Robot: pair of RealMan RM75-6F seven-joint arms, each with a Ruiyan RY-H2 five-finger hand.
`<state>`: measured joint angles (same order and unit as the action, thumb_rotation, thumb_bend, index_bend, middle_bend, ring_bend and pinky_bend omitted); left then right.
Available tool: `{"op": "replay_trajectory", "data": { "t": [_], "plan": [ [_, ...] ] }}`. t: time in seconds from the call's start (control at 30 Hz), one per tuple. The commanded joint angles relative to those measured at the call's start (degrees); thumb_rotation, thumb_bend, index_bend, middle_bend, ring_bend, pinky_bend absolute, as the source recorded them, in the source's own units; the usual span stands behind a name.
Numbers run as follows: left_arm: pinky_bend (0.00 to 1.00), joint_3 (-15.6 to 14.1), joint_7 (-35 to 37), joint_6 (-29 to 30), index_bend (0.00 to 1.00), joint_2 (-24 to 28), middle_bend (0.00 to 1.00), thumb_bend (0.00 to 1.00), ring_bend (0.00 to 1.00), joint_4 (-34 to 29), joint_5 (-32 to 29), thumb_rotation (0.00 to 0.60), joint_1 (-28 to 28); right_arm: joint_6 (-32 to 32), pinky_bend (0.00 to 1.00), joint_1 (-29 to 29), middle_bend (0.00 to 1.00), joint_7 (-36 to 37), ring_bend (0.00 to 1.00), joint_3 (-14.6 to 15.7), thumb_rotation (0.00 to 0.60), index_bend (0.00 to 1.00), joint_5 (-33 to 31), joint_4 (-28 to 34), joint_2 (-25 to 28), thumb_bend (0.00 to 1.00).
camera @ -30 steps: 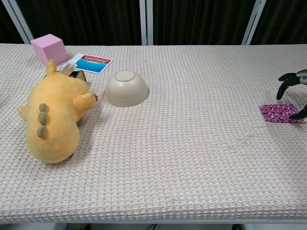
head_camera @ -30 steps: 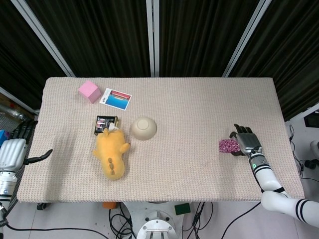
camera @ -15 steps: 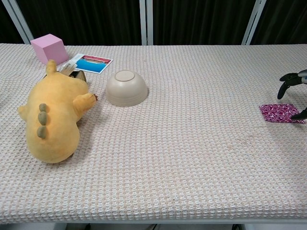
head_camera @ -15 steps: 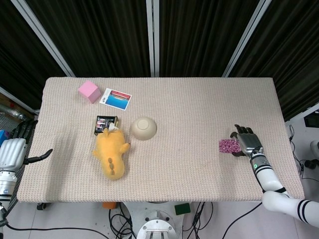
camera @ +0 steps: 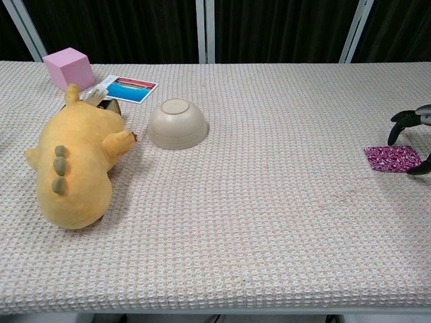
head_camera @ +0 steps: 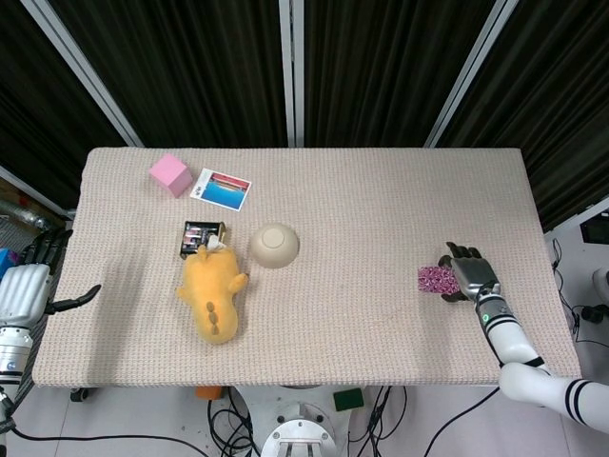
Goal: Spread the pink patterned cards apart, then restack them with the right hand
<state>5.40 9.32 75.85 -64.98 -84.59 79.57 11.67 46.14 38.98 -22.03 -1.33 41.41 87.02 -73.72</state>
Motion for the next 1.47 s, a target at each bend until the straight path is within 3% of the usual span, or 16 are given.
{"op": "replay_trajectory", "data": {
  "t": [0.03,0.53,0.63,0.8,0.97,1.07,1.23,1.47],
  "plan": [
    [0.14,-0.04,0.03,0.0,0.04,-0.08,0.04,0.13,0.0,0.05,0.05,0.274,0.0,0.04,0.0,-0.03,0.0,0.02,0.0,0.1,0.6,0.31,0.06,0.22,0.06,0.49],
    [0.14,-0.11,-0.08,0.38,0.04,-0.04,0.04,0.13,0.0,-0.12,0.18,0.277,-0.2,2.85,0.0,-1.1,0.0,1.33,0.0,-0.35,0.6,0.32,2.55,2.69,1.32,0.49],
    [0.14,-0.03,-0.28,0.71,0.04,0.18,0.04,0.13,0.0,-0.4,0.26,0.276,-0.28,7.22,0.0,-2.98,0.0,3.87,0.0,-1.45,0.6,0.26,7.03,4.41,2.65,0.49],
    [0.14,0.11,-0.63,1.48,0.04,0.69,0.04,0.13,0.0,-1.03,0.2,0.275,-0.64,20.71,0.0,-9.71,0.0,10.08,0.0,-0.65,0.6,0.02,22.16,6.24,5.03,0.48],
    [0.14,0.2,-1.28,2.54,0.04,1.1,0.04,0.13,0.0,-2.13,0.44,0.274,-1.05,35.86,0.0,-18.68,0.0,12.03,0.0,2.32,0.6,0.0,31.89,6.66,7.45,0.47],
    [0.14,0.22,-2.09,3.73,0.04,1.14,0.04,0.13,0.0,-2.87,0.86,0.278,-1.44,41.26,0.0,-22.97,0.0,14.23,0.0,3.64,0.6,0.0,35.07,5.24,8.27,0.47],
    [0.14,-0.17,-3.72,5.35,0.04,0.96,0.04,0.13,0.0,-3.84,1.36,0.274,-2.34,45.53,0.0,-27.37,0.0,15.62,0.0,4.6,0.6,0.0,38.09,2.55,8.03,0.47],
    [0.14,-0.9,-5.82,6.35,0.05,0.89,0.04,0.13,0.0,-4.36,2.35,0.276,-2.99,43.58,0.0,-29.0,0.0,18.32,0.0,3.34,0.6,0.0,37.62,-0.41,6.38,0.47]
  ]
}}
